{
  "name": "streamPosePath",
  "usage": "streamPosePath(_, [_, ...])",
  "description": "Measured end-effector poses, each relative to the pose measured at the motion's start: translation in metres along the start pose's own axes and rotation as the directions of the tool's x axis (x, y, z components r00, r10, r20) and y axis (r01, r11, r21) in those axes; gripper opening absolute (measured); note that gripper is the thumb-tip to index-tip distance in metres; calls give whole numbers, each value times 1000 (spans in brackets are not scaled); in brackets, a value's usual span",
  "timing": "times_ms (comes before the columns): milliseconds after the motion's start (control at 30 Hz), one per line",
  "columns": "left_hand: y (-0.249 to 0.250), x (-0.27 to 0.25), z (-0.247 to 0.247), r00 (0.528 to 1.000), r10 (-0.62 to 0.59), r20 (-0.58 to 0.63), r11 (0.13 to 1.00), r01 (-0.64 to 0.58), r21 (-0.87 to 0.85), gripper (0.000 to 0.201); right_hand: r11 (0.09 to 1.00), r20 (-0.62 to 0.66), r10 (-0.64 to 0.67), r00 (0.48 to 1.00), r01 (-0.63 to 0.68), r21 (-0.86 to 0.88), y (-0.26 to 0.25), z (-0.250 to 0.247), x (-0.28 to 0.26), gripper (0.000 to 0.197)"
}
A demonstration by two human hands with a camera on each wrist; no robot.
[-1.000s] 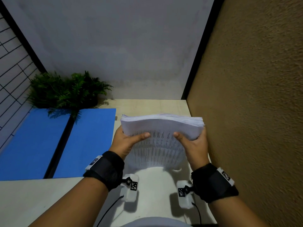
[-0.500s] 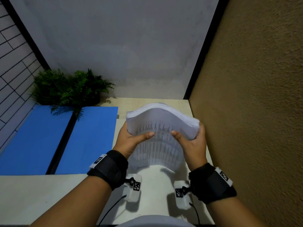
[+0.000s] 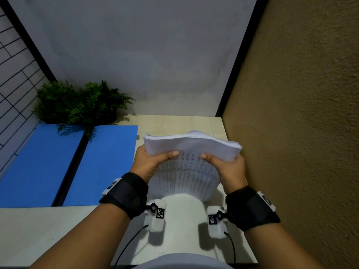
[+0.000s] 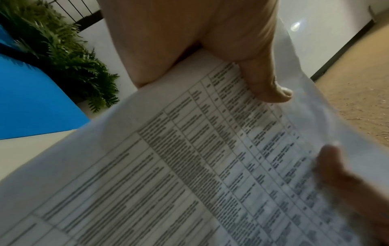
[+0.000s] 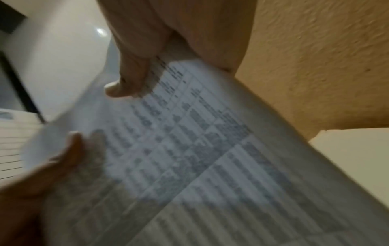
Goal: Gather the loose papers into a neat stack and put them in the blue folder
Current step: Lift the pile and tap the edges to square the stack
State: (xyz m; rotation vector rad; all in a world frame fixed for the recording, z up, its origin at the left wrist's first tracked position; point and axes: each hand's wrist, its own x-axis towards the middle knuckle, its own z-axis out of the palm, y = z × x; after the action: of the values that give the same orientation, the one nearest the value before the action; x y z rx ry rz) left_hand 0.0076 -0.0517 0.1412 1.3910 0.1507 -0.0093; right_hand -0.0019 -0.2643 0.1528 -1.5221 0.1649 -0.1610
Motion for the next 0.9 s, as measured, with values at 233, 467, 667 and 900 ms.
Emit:
streamPosePath(233, [2,-1,-4,1000,5,-14,1000,-5,-3,65,998,58,-52,997,50,37,-5,-10,6,42])
streamPosePath(467, [-21,-2,1,989,-143,33,987,140,82,51,967,192,248,949,-254,4,47,-25,4,72])
streamPosePath(667, [-16,0,0,987,-128,-94,990,133,48,48,971,16,190,982,-186,-152,43,-20,7,31])
streamPosePath(900, [41,6,-21,864,503,6,654,-385,651,86,575,233,-209,950,312,-757,-12,-6,11,6])
